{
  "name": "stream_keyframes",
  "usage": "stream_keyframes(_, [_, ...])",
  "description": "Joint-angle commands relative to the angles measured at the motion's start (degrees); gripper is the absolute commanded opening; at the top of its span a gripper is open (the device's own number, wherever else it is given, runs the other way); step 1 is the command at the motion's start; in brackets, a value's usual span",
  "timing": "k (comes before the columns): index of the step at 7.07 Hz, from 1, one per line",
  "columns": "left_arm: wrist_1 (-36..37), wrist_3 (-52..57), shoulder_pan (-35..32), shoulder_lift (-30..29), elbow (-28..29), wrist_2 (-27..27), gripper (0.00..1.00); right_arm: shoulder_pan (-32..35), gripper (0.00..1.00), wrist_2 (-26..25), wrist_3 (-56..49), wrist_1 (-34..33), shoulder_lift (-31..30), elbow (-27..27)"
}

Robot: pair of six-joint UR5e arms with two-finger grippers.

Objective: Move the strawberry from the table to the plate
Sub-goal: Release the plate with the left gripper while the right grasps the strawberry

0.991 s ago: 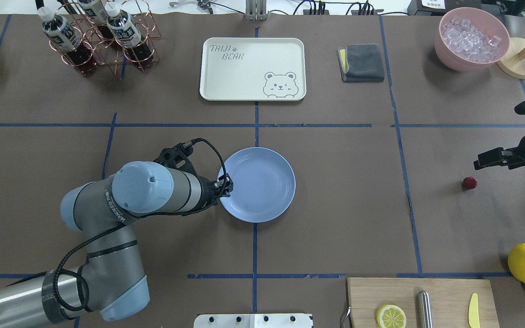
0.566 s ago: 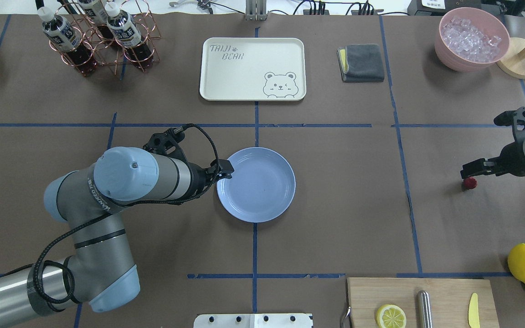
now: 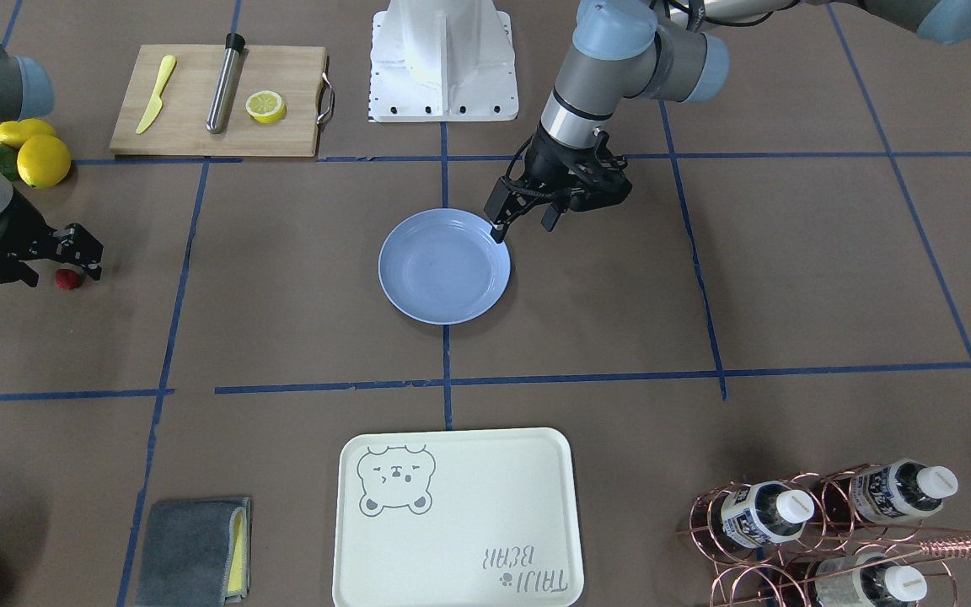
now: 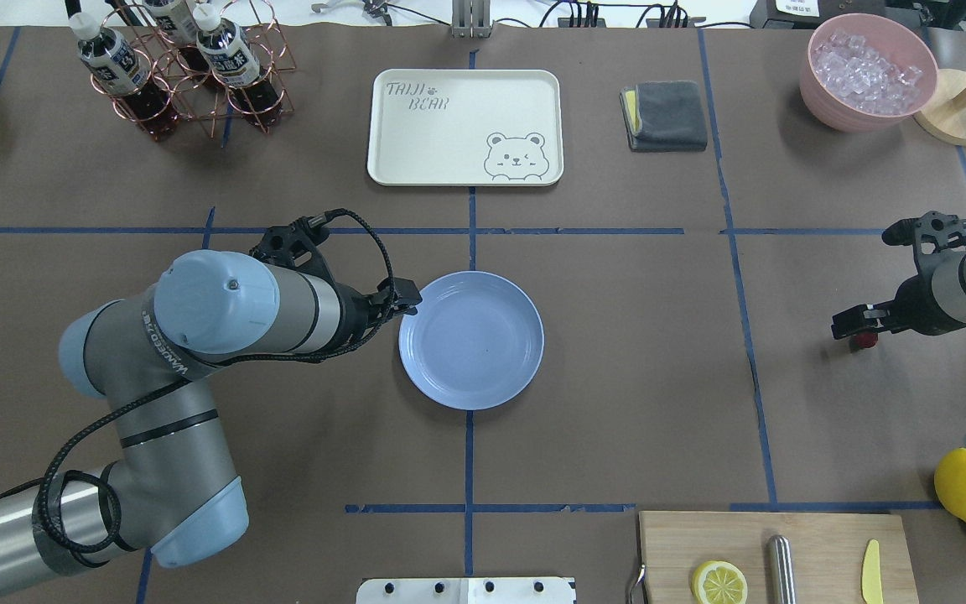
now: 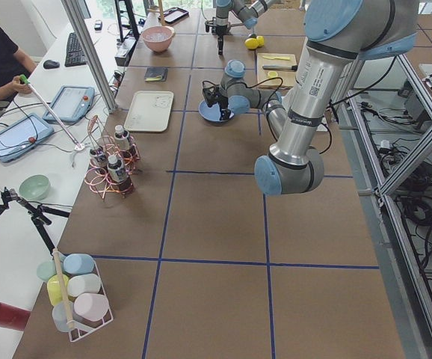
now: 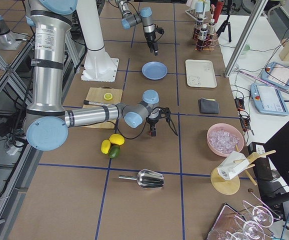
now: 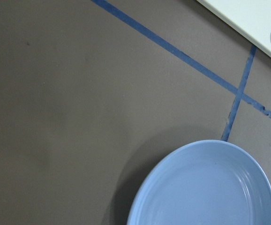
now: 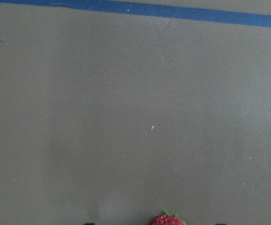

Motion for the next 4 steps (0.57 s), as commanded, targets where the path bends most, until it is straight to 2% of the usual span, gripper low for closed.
stream_keyframes(1, [0.1,0.0,-0.2,0.0,-0.2,0.0,1.00,0.0,0.36,0.3,0.0,-0.1,-0.2,-0.1])
stream_keyframes(2, [0.1,0.0,-0.4,0.0,-0.2,0.0,1.00,0.0,0.17,0.1,-0.5,-0.1,-0.2,-0.1])
stream_keyframes(3, [0.1,0.0,-0.4,0.0,-0.2,0.0,1.00,0.1,0.03,-0.4,-0.6,0.0,-0.4,0.0])
stream_keyframes(4, [0.1,0.0,-0.4,-0.1,-0.3,0.0,1.00,0.3,0.00,0.0,-0.8,0.0,-0.6,0.6])
